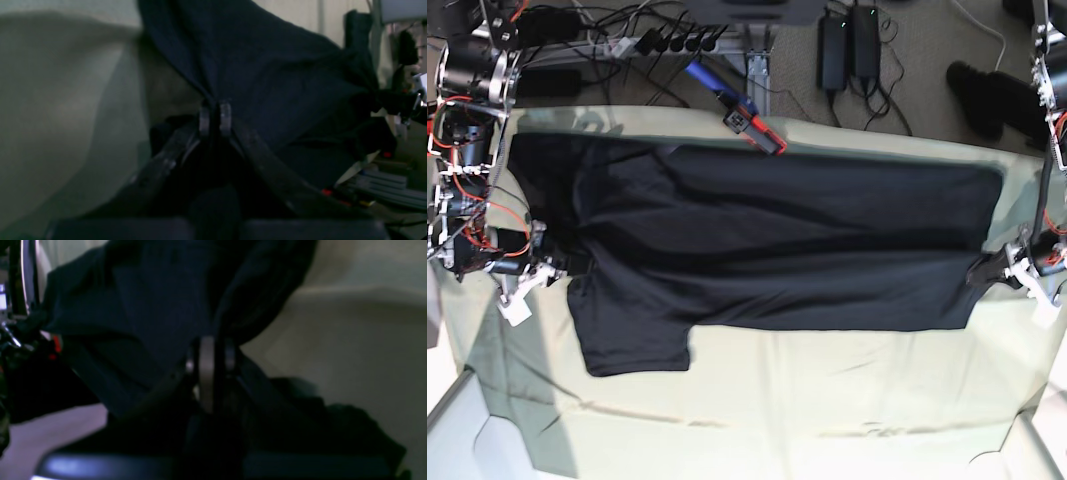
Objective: Fold the T-shirt properly
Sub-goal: 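Lift the hem with both grippers and fold it toward the collar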
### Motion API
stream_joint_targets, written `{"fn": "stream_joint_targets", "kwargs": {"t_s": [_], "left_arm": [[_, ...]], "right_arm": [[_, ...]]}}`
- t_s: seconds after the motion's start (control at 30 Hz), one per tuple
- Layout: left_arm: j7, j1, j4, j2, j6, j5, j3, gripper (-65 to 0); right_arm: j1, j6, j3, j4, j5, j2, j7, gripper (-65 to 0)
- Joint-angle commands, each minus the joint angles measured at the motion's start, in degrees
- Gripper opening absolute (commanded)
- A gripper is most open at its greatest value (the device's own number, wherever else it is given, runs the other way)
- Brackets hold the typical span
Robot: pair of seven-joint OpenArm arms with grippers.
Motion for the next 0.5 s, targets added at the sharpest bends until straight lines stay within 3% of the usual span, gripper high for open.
{"fn": "stream_joint_targets", "kwargs": {"t_s": [0.0, 0.27, 0.47], "left_arm": [[-0.3, -0.4, 1.8, -1.2, -1.3, -1.0, -0.3, -65.0], [0.2, 2.5, 5.6, -2.7, -1.3, -0.9, -0.3, -65.0], [0.3, 2.6, 5.6, -3.1, -1.3, -1.0, -0.3, -65.0]], "right_arm": [[0.3, 5.0, 0.3, 2.4, 1.2, 1.7, -0.3, -65.0], [-5.2, 5.0, 0.5, 9.9, 1.3, 5.2, -0.6, -65.0], [-6.3, 5.0, 0.5, 9.9, 1.5, 5.8, -1.0, -65.0]]}}
